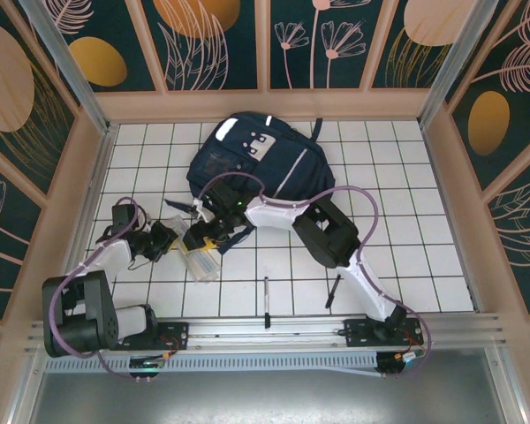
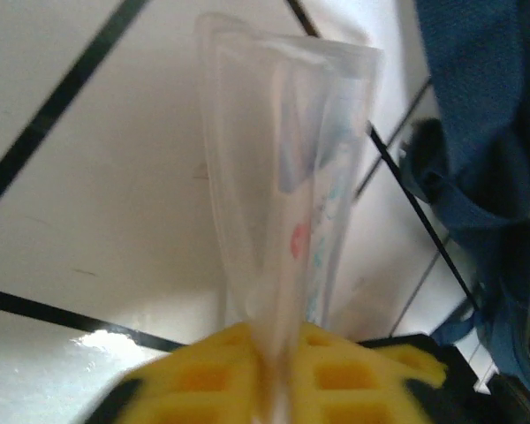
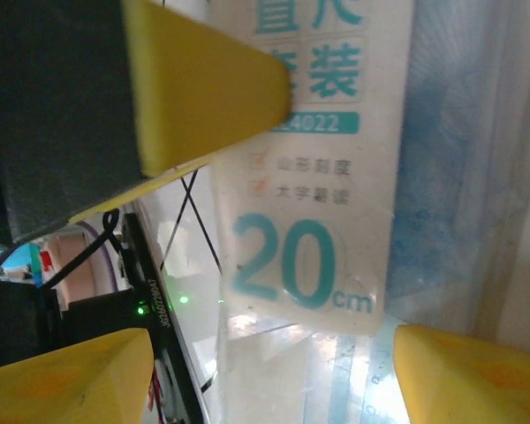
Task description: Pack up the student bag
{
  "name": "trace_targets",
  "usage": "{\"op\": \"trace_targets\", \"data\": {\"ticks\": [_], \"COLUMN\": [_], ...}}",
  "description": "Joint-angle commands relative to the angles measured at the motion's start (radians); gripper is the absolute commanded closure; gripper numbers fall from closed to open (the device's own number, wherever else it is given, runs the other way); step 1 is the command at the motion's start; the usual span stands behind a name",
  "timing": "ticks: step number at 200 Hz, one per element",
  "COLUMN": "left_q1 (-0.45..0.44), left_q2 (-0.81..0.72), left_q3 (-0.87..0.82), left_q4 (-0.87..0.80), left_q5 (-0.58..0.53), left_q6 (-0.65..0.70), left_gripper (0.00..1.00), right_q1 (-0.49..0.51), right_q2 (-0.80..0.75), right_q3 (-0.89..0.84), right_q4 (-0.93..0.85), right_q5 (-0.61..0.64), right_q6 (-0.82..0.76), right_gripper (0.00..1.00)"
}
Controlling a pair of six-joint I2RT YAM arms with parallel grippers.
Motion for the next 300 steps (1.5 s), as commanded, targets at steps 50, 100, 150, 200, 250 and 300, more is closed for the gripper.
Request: {"op": "trace_targets", "data": {"ticks": [50, 100, 150, 200, 250, 300], "left_q1": [-0.01, -0.01, -0.01, -0.022, -0.025, -0.025], "left_q2": [-0.066, -0.07, -0.093, -0.102, -0.123, -0.137], "left_q3": [0.028, 0.042, 0.093, 0.073, 0.084, 0.155], "left_q4": [-0.064, 0.025, 0.029, 0.055, 0.09, 0.032], "left_q5": [0.127, 0.28, 0.37, 0.404, 0.441, 0.396], "left_q6": [0.035, 0.005, 0.03, 0.027, -0.015, 0.041], "left_gripper": [1.0, 1.0, 1.0, 1.0, 1.0, 0.56], "right_q1": [-0.112, -0.109, -0.102, -0.1, -0.109, -0.153], "right_q2": [-0.229, -0.231, -0.188, -0.156, -0.103, -0.201], "right_q3": [-0.244, -0.278, -0.29, -0.318, -0.345, -0.433], "right_q4": [0.096, 0.146, 0.391, 0.826, 1.084, 1.084], "right_q5": [0.095, -0.001, -0.273, -0.347, -0.287, -0.201], "right_q6": [0.075, 0.087, 0.226, 0.57, 0.769, 0.739], "right_gripper": [0.25, 0.17, 0.16, 0.48, 0.6, 1.0]}}
